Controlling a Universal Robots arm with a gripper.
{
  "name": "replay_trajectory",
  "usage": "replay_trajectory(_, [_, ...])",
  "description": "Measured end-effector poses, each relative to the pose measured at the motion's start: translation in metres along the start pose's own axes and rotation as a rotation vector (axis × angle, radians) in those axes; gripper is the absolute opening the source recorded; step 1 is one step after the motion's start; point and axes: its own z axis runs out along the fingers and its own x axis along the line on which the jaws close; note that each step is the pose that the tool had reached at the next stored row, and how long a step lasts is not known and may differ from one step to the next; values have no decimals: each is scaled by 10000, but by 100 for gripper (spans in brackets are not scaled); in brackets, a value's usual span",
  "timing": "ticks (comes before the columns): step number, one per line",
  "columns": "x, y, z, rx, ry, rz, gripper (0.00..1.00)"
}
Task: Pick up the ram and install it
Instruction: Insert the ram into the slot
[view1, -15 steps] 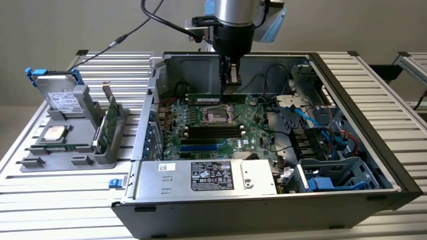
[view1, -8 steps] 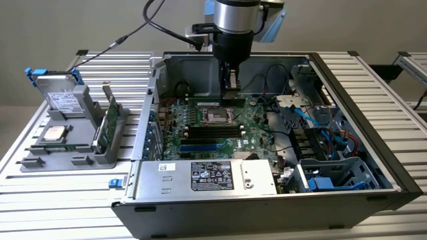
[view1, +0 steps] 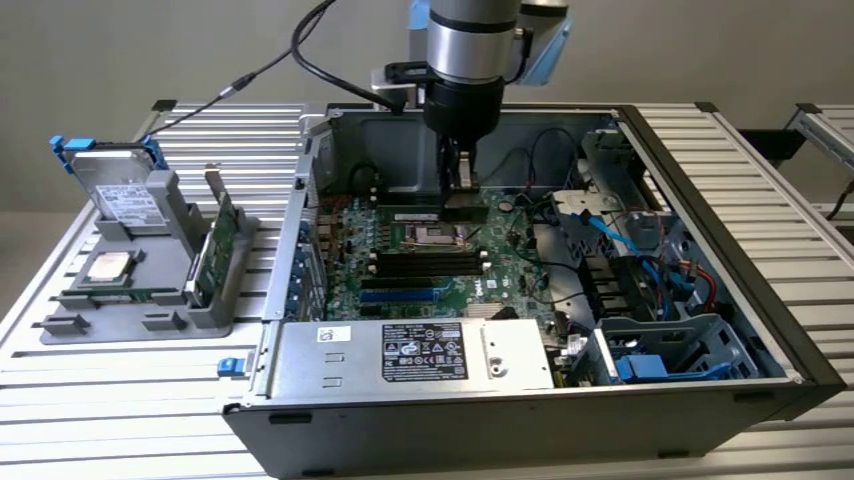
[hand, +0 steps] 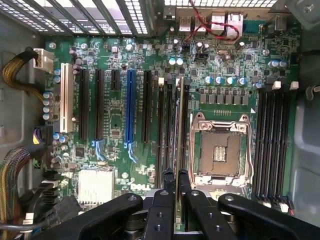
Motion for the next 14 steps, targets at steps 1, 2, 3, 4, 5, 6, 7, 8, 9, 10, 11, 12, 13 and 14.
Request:
replay_trajectory(1, [-1, 0, 20, 0, 0, -4, 14])
replay_trajectory(2, [-2, 0, 37, 0, 0, -7, 14])
replay_trajectory(3, [-2, 1, 57, 1, 0, -13, 14])
replay_trajectory(4, [-1, 2, 73, 1, 0, -20, 14])
replay_trajectory(5, [1, 5, 92, 1, 1, -26, 14])
replay_trajectory(6, [4, 8, 110, 1, 1, -34, 14])
replay_trajectory(7, [8, 11, 129, 2, 2, -41, 14])
replay_trajectory(8, [12, 14, 148, 2, 1, -50, 14])
replay_trajectory(9, [16, 16, 166, 3, 1, -56, 14])
replay_trajectory(10, [19, 19, 184, 3, 2, -63, 14])
replay_trajectory(11, [25, 21, 203, 3, 1, -68, 14])
replay_trajectory(12, [32, 23, 221, 3, 3, -75, 14])
replay_trajectory(13, [38, 25, 240, 4, 3, -82, 14])
replay_trajectory(14, [43, 26, 258, 4, 2, -89, 14])
